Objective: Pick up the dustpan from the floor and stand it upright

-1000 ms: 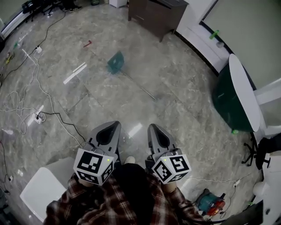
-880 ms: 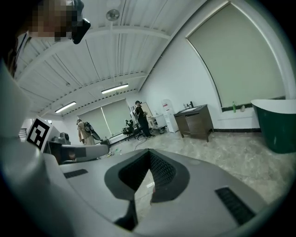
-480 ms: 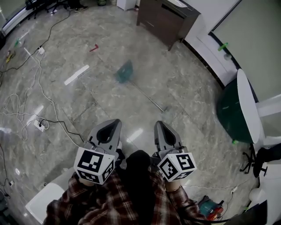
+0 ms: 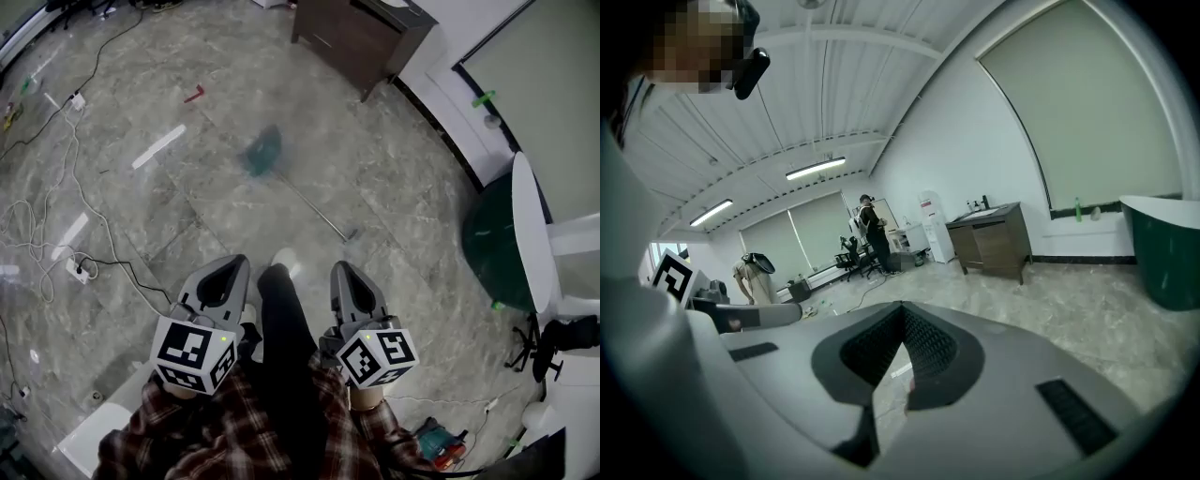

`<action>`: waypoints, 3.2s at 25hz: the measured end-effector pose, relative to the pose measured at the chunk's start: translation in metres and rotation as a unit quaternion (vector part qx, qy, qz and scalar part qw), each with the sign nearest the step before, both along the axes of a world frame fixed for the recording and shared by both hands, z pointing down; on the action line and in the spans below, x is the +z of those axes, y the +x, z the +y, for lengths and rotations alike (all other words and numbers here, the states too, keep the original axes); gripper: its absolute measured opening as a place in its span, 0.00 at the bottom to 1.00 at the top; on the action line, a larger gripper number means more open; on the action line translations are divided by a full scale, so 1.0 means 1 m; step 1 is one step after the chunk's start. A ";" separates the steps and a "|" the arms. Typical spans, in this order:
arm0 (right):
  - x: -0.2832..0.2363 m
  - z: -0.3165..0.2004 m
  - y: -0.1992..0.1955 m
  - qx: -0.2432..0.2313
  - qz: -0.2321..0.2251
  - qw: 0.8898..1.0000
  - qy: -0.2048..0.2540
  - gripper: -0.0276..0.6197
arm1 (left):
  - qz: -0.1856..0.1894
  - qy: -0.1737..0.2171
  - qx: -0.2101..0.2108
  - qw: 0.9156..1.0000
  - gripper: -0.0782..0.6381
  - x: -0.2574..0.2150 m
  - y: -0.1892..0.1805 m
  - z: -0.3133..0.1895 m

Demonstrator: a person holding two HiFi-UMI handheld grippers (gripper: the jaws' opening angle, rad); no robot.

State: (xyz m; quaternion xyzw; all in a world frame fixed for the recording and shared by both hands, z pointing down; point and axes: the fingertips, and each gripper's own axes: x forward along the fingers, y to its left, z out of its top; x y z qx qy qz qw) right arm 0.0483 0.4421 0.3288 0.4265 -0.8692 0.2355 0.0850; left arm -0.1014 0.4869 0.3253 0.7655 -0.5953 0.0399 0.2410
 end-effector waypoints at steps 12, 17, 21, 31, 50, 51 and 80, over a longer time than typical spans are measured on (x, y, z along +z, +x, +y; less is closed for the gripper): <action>-0.025 -0.188 0.013 0.012 -0.031 0.999 0.027 0.06 | -0.029 0.017 0.004 0.999 0.11 -0.025 0.010 -0.178; -0.031 -0.241 0.037 0.027 -0.029 0.999 0.032 0.06 | -0.035 0.020 0.028 0.999 0.11 -0.033 0.033 -0.236; -0.028 -0.266 0.055 0.047 -0.027 0.998 0.027 0.06 | -0.039 0.018 0.048 0.998 0.11 -0.033 0.049 -0.271; 0.006 -0.312 0.097 0.140 -0.013 0.990 -0.023 0.06 | -0.034 -0.004 0.125 0.992 0.11 -0.017 0.076 -0.355; 0.059 -0.437 0.153 0.366 0.012 0.927 -0.086 0.06 | -0.065 -0.031 0.382 0.921 0.11 0.039 0.164 -0.550; 0.064 -0.435 0.157 0.373 0.012 0.923 -0.093 0.06 | -0.065 -0.039 0.388 0.918 0.11 0.046 0.170 -0.551; 0.372 -0.392 0.275 0.450 -0.001 0.846 -0.287 0.17 | -0.109 -0.191 0.423 0.879 0.11 0.321 0.279 -0.541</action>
